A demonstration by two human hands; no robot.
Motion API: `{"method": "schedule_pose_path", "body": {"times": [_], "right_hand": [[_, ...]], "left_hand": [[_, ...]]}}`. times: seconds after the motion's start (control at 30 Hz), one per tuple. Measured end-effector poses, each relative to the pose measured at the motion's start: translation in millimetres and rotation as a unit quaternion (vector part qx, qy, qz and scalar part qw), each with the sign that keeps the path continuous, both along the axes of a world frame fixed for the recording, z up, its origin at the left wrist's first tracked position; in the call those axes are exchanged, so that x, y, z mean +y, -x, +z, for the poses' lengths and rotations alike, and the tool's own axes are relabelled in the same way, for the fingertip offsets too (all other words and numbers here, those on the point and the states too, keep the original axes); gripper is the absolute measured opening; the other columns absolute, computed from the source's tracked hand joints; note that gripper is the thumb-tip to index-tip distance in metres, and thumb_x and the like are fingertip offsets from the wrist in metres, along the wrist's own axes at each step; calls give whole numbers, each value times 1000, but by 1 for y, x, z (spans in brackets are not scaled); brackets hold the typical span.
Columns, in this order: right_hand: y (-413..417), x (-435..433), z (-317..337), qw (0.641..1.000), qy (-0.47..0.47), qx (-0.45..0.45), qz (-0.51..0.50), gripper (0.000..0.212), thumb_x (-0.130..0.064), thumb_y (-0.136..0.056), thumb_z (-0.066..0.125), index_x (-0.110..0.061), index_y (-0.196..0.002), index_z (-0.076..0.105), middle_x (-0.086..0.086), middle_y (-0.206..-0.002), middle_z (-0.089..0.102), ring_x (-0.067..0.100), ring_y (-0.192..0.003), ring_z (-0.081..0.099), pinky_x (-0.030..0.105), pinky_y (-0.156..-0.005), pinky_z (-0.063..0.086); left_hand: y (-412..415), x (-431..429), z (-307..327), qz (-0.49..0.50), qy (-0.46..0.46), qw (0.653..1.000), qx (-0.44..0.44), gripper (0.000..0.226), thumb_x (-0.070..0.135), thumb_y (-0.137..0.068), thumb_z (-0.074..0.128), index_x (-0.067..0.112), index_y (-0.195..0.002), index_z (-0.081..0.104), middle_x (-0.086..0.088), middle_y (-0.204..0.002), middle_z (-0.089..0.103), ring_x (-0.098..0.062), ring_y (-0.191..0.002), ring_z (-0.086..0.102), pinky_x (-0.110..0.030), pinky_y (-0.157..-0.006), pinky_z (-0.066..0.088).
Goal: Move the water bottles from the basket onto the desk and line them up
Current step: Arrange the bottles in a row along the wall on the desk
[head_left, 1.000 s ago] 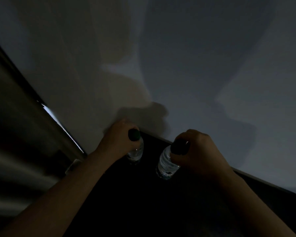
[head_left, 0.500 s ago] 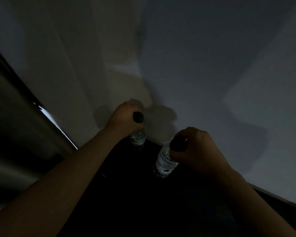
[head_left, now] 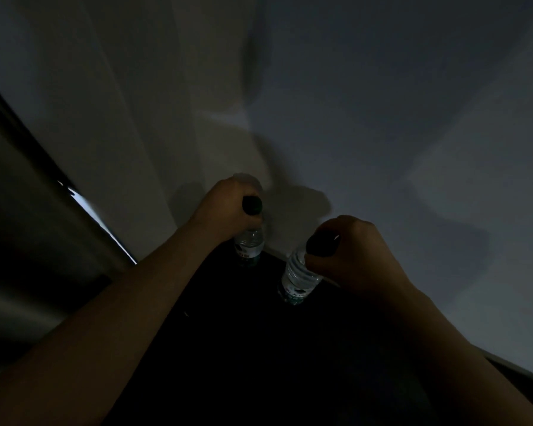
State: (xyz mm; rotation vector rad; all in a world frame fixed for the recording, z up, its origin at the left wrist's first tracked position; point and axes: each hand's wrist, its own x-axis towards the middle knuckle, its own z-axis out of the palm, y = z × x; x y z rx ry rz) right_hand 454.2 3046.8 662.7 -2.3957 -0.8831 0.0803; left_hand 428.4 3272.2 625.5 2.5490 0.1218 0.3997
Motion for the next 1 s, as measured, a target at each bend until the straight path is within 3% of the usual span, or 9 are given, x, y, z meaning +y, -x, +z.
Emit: {"method": "schedule_pose_path", "body": {"times": [0.17,0.3,0.5,0.63,0.77,0.9,1.0], "right_hand": [[-7,6,-6,1000,-1,-13,1,19,-11,-69,73,6,-76,67,24,-79,65,35,-73,63,48,-66,51],[-13,17,-12,1000,-3,0,-9,20,-11,-67,74,6,-76,67,23,-80,66,34,-75,64,49,-69,52],[-19,34,-19,1000,-15,7,-19,15,-6,-68,71,6,-68,63,24,-69,62,37,-66,61,47,-60,50],[-26,44,-21,999,-17,20,-28,15,-6,-71,71,7,-72,65,24,-71,64,37,-68,64,47,-62,52],[-29,52,-25,999,-18,18,-34,20,-5,-71,70,10,-65,58,29,-66,59,39,-59,57,45,-57,49],[-30,57,-29,999,-4,24,-43,21,-5,-71,70,9,-63,56,29,-64,57,27,-54,51,40,-54,47],[-30,59,-32,998,-4,31,-58,28,-6,-71,69,-3,-53,48,19,-56,49,28,-50,48,36,-49,39]], "left_hand": [[-2,8,-3,9,17,1000,-3,21,6,-57,81,5,-75,72,10,-74,53,-7,-69,50,5,-56,28],[-1,17,-8,44,49,998,11,24,4,-61,82,5,-84,73,4,-78,56,-11,-73,52,-6,-56,29],[2,16,-13,54,57,997,4,21,7,-63,81,5,-82,72,-1,-77,57,-12,-69,51,-7,-54,29],[2,14,-10,20,64,998,-19,23,5,-61,82,3,-81,71,15,-72,45,-1,-62,44,5,-60,28],[1,15,-12,30,70,997,-7,25,8,-63,83,2,-85,71,6,-78,49,-13,-72,49,-8,-61,31],[3,16,-12,33,91,995,-10,24,5,-64,82,2,-84,71,10,-76,44,-11,-71,46,5,-58,28],[3,14,-13,42,89,995,0,27,6,-64,82,2,-88,71,4,-83,47,-13,-75,48,-5,-58,29]]}}
